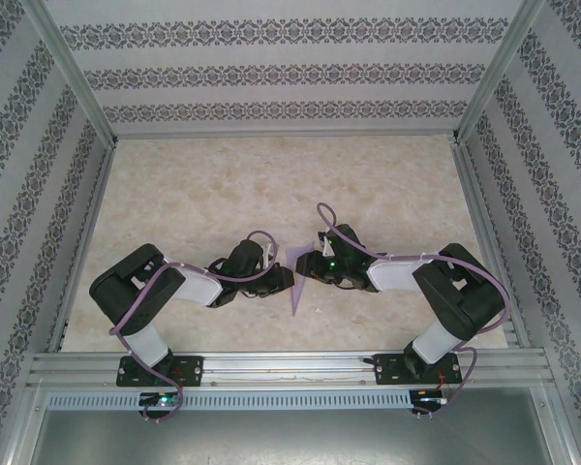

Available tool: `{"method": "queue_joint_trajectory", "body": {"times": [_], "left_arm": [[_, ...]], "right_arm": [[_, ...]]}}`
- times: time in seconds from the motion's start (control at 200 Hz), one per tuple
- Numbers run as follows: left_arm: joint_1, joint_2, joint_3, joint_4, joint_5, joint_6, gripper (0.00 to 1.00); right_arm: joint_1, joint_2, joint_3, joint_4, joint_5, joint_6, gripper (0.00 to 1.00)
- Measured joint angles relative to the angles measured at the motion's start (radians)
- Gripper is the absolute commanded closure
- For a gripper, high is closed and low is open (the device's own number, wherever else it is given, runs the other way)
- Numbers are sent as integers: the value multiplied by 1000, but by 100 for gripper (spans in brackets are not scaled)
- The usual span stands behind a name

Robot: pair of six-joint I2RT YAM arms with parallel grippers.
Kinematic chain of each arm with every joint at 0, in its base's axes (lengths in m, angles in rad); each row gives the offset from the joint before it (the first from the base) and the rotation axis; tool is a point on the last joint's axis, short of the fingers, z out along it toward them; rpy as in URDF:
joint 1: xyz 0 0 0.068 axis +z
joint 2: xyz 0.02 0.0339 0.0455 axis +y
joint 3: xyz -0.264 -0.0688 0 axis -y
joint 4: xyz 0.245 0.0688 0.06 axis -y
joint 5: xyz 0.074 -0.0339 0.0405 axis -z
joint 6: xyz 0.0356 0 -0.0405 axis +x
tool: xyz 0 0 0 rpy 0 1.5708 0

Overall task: Fold a paper plane with a square sheet of paper (fold left side to right side)
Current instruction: Fold the wing for the fifth time at the center of the table.

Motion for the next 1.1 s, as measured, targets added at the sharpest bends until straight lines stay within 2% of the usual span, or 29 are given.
{"method": "queue_joint_trajectory", "body": {"times": [0.844,1.099], "left_arm": [[12,27,-5,9,-20,0,93],[12,43,-29,79,-19,-3,97]], "right_arm": [[0,2,7,-11,-1,0,58],[0,-3,7,-14,0,0,58]]}}
